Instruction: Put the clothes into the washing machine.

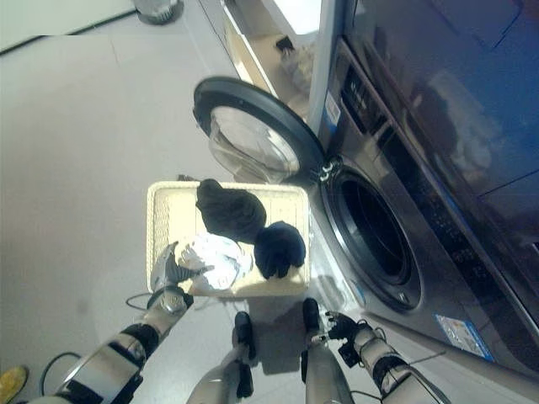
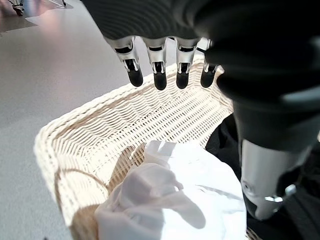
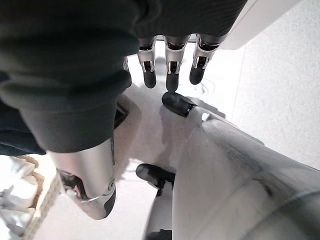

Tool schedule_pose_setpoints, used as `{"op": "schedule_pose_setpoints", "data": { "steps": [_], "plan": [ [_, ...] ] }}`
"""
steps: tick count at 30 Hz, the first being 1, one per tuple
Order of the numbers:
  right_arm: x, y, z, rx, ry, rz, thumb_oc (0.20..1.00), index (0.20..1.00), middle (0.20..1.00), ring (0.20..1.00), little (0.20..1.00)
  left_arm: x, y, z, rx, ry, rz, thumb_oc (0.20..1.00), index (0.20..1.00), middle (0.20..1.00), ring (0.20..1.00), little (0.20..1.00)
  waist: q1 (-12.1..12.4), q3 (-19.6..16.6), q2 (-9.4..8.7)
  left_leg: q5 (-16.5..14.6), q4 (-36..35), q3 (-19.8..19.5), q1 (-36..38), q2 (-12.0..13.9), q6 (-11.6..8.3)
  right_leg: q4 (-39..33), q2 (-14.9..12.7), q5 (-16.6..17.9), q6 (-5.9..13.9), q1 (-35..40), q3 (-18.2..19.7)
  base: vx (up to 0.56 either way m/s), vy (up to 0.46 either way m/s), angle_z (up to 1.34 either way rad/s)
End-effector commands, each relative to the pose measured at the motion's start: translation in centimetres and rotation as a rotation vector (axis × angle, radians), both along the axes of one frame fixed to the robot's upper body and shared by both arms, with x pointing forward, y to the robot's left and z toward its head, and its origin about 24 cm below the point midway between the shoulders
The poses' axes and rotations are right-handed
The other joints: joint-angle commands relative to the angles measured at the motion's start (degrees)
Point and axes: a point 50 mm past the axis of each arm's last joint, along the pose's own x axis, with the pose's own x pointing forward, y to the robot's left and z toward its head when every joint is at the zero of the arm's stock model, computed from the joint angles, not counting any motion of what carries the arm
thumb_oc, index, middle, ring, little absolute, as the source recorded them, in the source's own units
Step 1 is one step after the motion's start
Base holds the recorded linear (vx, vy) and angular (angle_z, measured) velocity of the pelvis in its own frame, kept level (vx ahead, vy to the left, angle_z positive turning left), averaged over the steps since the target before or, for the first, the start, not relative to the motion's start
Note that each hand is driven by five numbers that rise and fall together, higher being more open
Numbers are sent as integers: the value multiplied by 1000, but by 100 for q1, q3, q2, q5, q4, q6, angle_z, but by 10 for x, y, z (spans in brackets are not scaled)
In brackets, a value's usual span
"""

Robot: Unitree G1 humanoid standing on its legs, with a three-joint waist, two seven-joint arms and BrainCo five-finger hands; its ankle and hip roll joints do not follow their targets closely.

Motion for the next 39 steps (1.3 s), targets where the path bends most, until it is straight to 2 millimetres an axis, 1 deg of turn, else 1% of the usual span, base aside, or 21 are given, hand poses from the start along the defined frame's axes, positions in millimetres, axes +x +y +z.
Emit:
{"op": "schedule_pose_setpoints", "data": {
  "steps": [1, 4, 10, 15, 17, 19, 21, 23, 26, 30, 31, 32, 33, 34, 35, 36, 37, 38, 39],
  "plan": [
    [5, 9, 5, 34, -47, 13, 1000, 1000, 1000, 1000, 1000, 7, 19, 16, 27, 4, 60, 1000, 1000, 1000, 1000, 1000, -57, -27, -276, -930, 1238, 134, -548, -545, 316, 468, 197, -234, 159, -467, 389, -12, 12, -22],
    [13, 14, 12, 55, -81, 17, 1000, 1000, 1000, 1000, 1000, 14, 29, 27, 15, 26, 104, 1000, 1000, 1000, 1000, 1000, -153, -27, -394, -1010, 1509, 212, -891, -511, 299, 510, 232, -176, 144, -768, 409, 2, -2, -13],
    [20, 17, 21, 91, -118, 25, 1000, 1000, 1000, 1000, 1000, 21, 44, 44, -2, 77, 148, 1000, 1000, 1000, 1000, 1000, -276, -27, -558, -1112, 1907, 296, -1371, -424, 254, 670, 306, -152, 112, -1174, 377, 3, -16, -12],
    [22, 15, 26, 111, -144, 15, 1000, 1000, 1000, 1000, 1000, 26, 48, 55, 10, 96, 147, 1000, 1000, 1000, 1000, 1000, -355, -27, -601, -1120, 2104, 258, -1727, -389, 221, 841, 320, -158, 85, -1537, 294, -4, -12, -6],
    [22, 15, 26, 116, -146, 13, 1000, 1000, 1000, 1000, 1000, 27, 49, 57, 16, 98, 145, 1000, 1000, 1000, 1000, 1000, -365, -27, -608, -1122, 2121, 259, -1767, -384, 221, 855, 323, -158, 81, -1580, 288, 1, -7, -3],
    [23, 16, 28, 130, -158, 7, 1000, 1000, 1000, 1000, 1000, 31, 49, 65, 38, 92, 142, 1000, 1000, 1000, 1000, 1000, -393, -27, -635, -1099, 2146, 260, -1938, -375, 213, 895, 355, -155, 64, -1745, 262, 0, 0, 0],
    [23, 16, 28, 135, -162, 7, 1000, 1000, 1000, 1000, 1000, 32, 49, 67, 45, 97, 143, 1000, 1000, 1000, 1000, 1000, -405, -27, -643, -1089, 2157, 254, -2003, -372, 210, 930, 374, -162, 55, -1814, 257, 0, 0, 0],
    [25, 15, 31, 143, -175, 4, 1000, 1000, 1000, 1000, 1000, 32, 53, 70, 67, 176, 154, 1000, 1000, 1000, 1000, 1000, -442, -27, -641, -1069, 2256, 237, -2246, -360, 190, 1057, 401, -182, 36, -2044, 227, -15, -9, 0],
    [26, 15, 34, 145, -184, 2, 1000, 1000, 1000, 1000, 1000, 28, 56, 65, 105, 325, 148, 1000, 1000, 1000, 1000, 1000, -470, -27, -635, -1053, 2312, 209, -2389, -370, 180, 1111, 397, -175, 22, -2181, 212, 0, 0, 0],
    [30, 13, 40, 146, -207, 13, 1000, 1000, 1000, 1000, 1000, 20, 59, 55, 221, 601, 117, 1000, 1000, 1000, 1000, 1000, -532, -27, -625, -1069, 2397, 209, -2563, -356, 186, 1219, 389, -191, -2, -2378, 209, -8, 7, -4],
    [31, 13, 40, 147, -209, 14, 1000, 1000, 1000, 1000, 1000, 21, 59, 55, 232, 608, 112, 1000, 1000, 1000, 1000, 1000, -536, -27, -624, -1068, 2401, 210, -2571, -356, 185, 1221, 389, -190, -5, -2387, 209, -12, 12, -4],
    [33, 12, 43, 149, -217, 17, 1000, 1000, 1000, 1000, 1000, 19, 58, 54, 268, 682, 93, 1000, 1000, 1000, 1000, 1000, -555, -27, -628, -1060, 2414, 216, -2612, -347, 177, 1230, 384, -184, -9, -2421, 211, -10, 10, -4],
    [33, 12, 43, 150, -219, 17, 1000, 1000, 1000, 1000, 1000, 19, 58, 53, 276, 698, 90, 1000, 1000, 1000, 1000, 1000, -559, -27, -628, -1057, 2414, 217, -2618, -347, 176, 1231, 383, -183, -10, -2426, 209, -16, 21, -6],
    [36, 10, 46, 149, -229, 25, 1000, 1000, 1000, 1000, 1000, 17, 58, 54, 364, 815, 74, 730, 730, 730, 730, 730, -587, -27, -625, -1035, 2393, 223, -2633, -345, 165, 1212, 386, -169, -16, -2443, 215, -9, 15, -5],
    [36, 10, 47, 149, -231, 26, 1000, 1000, 1000, 1000, 1000, 17, 59, 54, 377, 824, 74, 595, 595, 595, 595, 595, -590, -27, -626, -1034, 2391, 224, -2633, -344, 164, 1210, 387, -168, -16, -2443, 216, -16, 19, -3],
    [38, 10, 49, 151, -242, 36, 1000, 1000, 1000, 1000, 1000, 16, 58, 56, 460, 905, 69, 420, 420, 420, 420, 420, -609, -27, -625, -999, 2348, 232, -2627, -335, 156, 1203, 395, -161, -24, -2447, 223, 0, 0, 0],
    [38, 10, 50, 152, -245, 38, 1000, 1000, 1000, 1000, 1000, 16, 58, 56, 476, 920, 70, 373, 373, 373, 373, 373, -611, -27, -626, -994, 2342, 234, -2626, -332, 152, 1200, 397, -160, -25, -2445, 224, 0, 0, 0],
    [40, 10, 52, 160, -254, 43, 1000, 1000, 1000, 1000, 1000, 17, 56, 58, 536, 964, 66, 200, 200, 200, 200, 200, -615, -27, -631, -968, 2308, 236, -2616, -321, 141, 1194, 406, -156, -27, -2437, 224, 0, 0, 0],
    [41, 11, 54, 168, -261, 43, 1000, 1000, 1000, 1000, 1000, 17, 55, 58, 571, 988, 59, 200, 200, 200, 200, 200, -615, -27, -636, -948, 2283, 228, -2607, -318, 133, 1192, 414, -155, -31, -2429, 224, -17, -19, -4]
  ]
}}
